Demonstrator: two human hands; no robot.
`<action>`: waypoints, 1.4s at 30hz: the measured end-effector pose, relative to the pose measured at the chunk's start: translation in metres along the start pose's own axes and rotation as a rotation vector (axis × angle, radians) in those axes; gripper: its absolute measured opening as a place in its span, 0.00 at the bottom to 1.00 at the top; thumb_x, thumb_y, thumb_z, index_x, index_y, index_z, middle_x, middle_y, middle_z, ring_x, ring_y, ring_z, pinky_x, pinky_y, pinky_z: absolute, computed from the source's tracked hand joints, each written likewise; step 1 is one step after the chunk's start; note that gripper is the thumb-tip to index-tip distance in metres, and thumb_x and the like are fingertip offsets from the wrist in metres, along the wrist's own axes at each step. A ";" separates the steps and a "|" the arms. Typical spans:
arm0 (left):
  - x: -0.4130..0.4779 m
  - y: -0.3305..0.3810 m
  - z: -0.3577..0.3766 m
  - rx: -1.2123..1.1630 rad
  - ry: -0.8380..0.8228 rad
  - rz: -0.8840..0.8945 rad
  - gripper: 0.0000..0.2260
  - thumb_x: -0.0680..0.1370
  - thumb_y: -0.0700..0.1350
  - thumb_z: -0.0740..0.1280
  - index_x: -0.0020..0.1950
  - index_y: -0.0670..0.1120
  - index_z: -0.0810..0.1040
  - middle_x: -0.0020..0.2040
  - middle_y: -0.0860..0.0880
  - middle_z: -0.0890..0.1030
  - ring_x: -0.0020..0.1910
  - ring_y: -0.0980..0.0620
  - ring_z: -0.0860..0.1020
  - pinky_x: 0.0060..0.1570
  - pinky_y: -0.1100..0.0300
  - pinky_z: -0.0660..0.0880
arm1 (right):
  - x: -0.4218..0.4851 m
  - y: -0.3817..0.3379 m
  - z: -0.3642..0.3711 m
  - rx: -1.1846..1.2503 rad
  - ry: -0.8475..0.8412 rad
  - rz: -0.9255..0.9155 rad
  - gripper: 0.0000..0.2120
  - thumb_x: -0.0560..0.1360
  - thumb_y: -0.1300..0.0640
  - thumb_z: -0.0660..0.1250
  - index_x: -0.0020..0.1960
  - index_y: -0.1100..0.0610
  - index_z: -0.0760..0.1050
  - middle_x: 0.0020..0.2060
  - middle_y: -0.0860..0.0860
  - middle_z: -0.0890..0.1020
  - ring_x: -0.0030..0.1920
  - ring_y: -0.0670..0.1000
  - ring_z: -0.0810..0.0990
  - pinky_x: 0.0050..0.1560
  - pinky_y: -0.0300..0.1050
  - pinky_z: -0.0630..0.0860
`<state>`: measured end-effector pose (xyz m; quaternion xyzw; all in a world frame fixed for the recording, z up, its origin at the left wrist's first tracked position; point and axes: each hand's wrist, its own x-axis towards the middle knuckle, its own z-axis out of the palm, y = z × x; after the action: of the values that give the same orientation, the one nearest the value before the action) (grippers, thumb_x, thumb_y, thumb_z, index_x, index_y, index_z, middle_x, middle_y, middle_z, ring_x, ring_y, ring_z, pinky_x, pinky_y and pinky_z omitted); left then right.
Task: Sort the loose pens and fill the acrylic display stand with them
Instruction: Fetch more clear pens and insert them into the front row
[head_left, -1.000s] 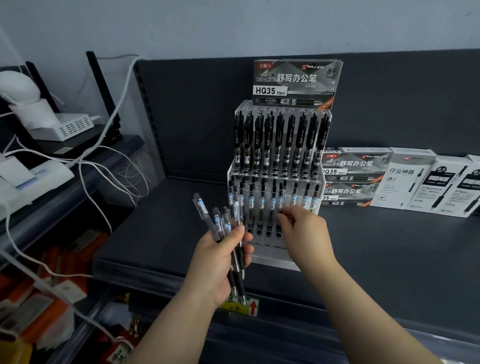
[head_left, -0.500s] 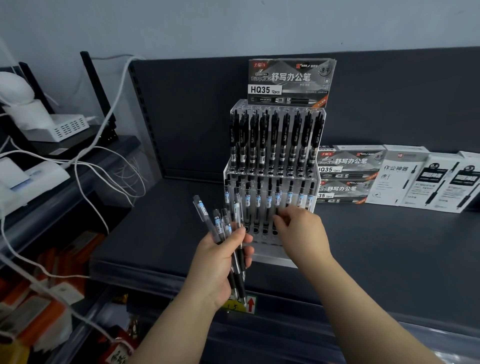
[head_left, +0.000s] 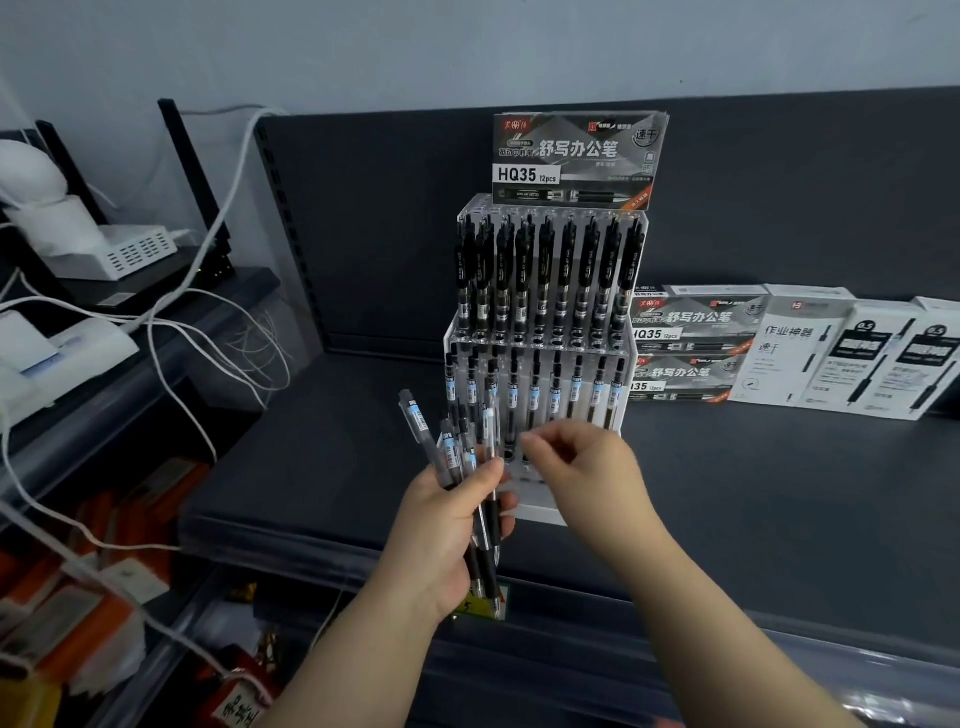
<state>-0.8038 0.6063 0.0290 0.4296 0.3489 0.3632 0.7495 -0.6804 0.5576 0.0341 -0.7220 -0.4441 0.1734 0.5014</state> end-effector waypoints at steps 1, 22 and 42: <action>0.000 -0.001 0.002 0.023 -0.014 0.006 0.05 0.75 0.39 0.68 0.50 0.43 0.79 0.37 0.49 0.82 0.35 0.52 0.79 0.35 0.58 0.76 | -0.003 -0.004 0.002 0.101 -0.070 0.021 0.06 0.75 0.52 0.67 0.43 0.52 0.80 0.34 0.47 0.82 0.35 0.43 0.78 0.37 0.33 0.75; 0.005 0.003 0.004 -0.002 0.064 -0.034 0.09 0.77 0.50 0.65 0.48 0.43 0.75 0.28 0.52 0.71 0.24 0.57 0.66 0.27 0.63 0.67 | 0.025 0.022 -0.020 -0.138 0.256 -0.089 0.09 0.78 0.57 0.62 0.52 0.59 0.78 0.34 0.48 0.75 0.31 0.45 0.69 0.31 0.32 0.65; 0.003 0.001 0.012 -0.039 -0.021 -0.077 0.07 0.78 0.47 0.64 0.51 0.45 0.78 0.42 0.48 0.80 0.43 0.51 0.78 0.38 0.57 0.74 | -0.007 -0.004 -0.013 -0.008 -0.153 -0.023 0.06 0.73 0.52 0.70 0.41 0.53 0.78 0.30 0.47 0.79 0.29 0.40 0.73 0.30 0.31 0.71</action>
<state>-0.7924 0.6040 0.0338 0.4051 0.3503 0.3360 0.7748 -0.6774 0.5447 0.0418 -0.7034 -0.4900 0.2207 0.4652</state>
